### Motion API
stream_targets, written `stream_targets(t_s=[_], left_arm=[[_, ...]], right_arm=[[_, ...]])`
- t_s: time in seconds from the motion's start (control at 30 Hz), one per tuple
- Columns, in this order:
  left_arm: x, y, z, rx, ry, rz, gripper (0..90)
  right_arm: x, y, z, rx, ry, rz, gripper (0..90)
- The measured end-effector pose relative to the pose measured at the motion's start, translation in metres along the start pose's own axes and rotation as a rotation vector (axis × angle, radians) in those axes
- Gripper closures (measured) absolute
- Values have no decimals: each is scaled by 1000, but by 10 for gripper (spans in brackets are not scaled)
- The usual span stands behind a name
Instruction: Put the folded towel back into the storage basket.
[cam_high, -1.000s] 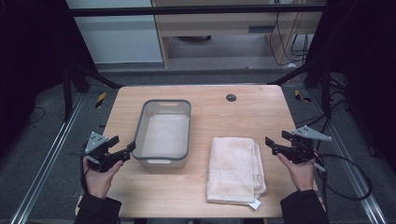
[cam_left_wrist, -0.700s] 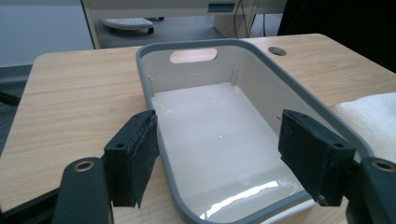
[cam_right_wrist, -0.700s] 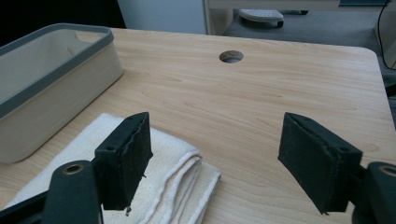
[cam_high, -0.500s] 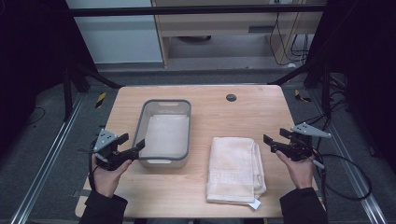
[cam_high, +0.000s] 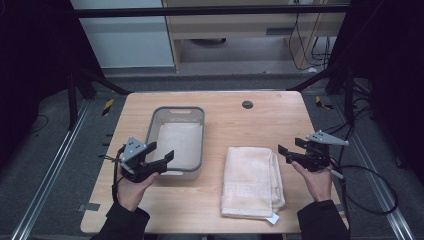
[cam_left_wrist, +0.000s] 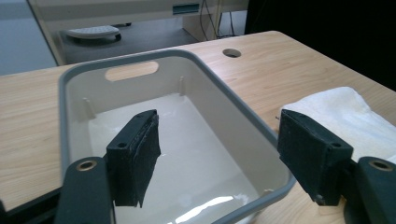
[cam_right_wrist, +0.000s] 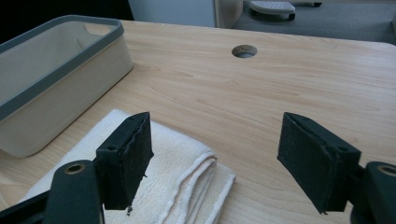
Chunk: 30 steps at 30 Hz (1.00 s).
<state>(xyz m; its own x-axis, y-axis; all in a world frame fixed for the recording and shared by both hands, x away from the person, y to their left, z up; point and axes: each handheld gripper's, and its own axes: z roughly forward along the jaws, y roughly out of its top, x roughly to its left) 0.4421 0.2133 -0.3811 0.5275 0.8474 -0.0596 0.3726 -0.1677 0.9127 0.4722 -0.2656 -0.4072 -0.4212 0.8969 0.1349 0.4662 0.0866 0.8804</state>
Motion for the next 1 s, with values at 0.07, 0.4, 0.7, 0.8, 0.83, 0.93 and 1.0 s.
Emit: stream_targets(t_s=[0.07, 0.4, 0.7, 0.8, 0.83, 0.93, 1.0], left_arm=[[-6, 0, 2, -4, -11, 1, 293], [-30, -2, 12, 2, -65, 16, 309], [-49, -11, 23, 33, -102, 33, 329], [-55, -13, 26, 41, -118, 43, 333], [-55, -13, 26, 41, -118, 43, 336], [-64, -17, 30, 59, -132, 55, 343], [-66, -18, 31, 63, -138, 60, 347]], right_arm=[[0, 0, 1, 6, -1, -2, 259], [2, -1, 3, 13, 12, 14, 259], [8, -4, 14, 59, 23, -21, 256], [10, -5, 16, 66, 24, -24, 251], [10, -5, 17, 67, 25, -23, 251], [10, -5, 17, 65, 18, -25, 245], [11, -6, 18, 65, 18, -24, 243]])
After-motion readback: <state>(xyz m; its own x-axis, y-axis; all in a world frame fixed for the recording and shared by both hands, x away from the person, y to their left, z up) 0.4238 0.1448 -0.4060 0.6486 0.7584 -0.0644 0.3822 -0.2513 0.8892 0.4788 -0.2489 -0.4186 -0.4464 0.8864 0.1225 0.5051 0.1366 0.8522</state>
